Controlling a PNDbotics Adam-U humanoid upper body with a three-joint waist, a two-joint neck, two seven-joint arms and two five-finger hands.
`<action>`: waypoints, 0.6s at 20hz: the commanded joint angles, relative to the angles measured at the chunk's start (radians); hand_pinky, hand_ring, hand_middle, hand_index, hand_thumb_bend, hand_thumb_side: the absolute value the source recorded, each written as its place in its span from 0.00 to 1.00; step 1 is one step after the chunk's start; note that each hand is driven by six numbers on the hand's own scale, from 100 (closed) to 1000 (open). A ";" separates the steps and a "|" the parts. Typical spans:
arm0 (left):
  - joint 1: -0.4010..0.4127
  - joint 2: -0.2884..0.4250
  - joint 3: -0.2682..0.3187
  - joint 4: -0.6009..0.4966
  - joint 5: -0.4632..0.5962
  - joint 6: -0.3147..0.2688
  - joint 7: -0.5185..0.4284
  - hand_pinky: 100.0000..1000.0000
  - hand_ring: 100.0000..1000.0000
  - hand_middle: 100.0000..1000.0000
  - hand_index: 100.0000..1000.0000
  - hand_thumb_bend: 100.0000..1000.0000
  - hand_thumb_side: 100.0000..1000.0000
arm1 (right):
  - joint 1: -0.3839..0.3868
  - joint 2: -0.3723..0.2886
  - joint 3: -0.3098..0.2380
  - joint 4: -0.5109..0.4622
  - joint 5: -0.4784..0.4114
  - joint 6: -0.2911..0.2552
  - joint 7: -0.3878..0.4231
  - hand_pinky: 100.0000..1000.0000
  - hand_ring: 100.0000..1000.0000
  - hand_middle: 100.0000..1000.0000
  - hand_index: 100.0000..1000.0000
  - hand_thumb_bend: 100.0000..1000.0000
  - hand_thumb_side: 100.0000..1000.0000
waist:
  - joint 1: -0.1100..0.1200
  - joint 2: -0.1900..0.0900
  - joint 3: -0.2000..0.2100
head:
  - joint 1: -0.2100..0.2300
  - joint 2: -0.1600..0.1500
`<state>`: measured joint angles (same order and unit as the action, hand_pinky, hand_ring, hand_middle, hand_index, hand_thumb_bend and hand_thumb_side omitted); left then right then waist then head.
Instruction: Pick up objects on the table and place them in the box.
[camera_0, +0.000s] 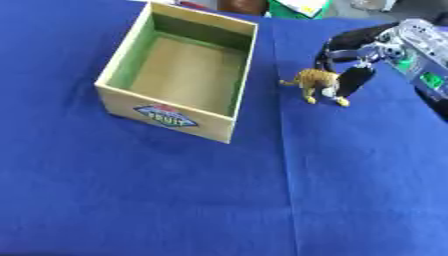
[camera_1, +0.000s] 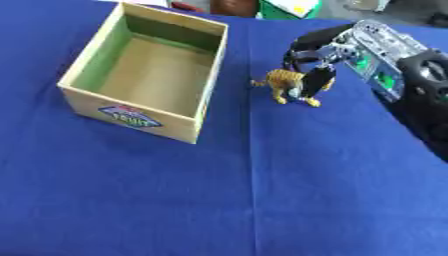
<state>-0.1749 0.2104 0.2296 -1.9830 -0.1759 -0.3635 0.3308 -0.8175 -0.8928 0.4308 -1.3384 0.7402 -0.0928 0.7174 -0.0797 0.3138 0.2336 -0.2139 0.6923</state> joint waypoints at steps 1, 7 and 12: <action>-0.004 0.007 0.001 -0.017 -0.004 0.001 -0.003 0.51 0.48 0.47 0.72 0.00 0.64 | -0.011 -0.033 -0.018 -0.014 -0.018 0.009 -0.029 0.80 0.75 0.46 0.62 0.00 0.51 | 0.005 -0.019 -0.001 | 0.000 -0.010; -0.004 0.007 0.002 -0.017 -0.007 0.005 -0.003 0.51 0.48 0.47 0.72 0.00 0.64 | -0.006 -0.040 -0.027 -0.026 -0.035 0.046 -0.108 0.77 0.69 0.43 0.55 0.00 0.59 | 0.005 -0.019 -0.002 | 0.002 -0.010; -0.005 0.006 0.002 -0.017 -0.008 0.005 -0.003 0.51 0.48 0.47 0.72 0.00 0.63 | -0.004 -0.043 -0.025 -0.041 -0.041 0.062 -0.162 0.75 0.66 0.40 0.50 0.00 0.51 | 0.005 -0.019 -0.003 | 0.000 -0.014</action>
<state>-0.1749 0.2104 0.2297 -1.9830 -0.1774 -0.3596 0.3274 -0.8084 -0.8939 0.4242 -1.3582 0.7055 -0.0344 0.5707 -0.0796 0.3138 0.2329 -0.2131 0.6917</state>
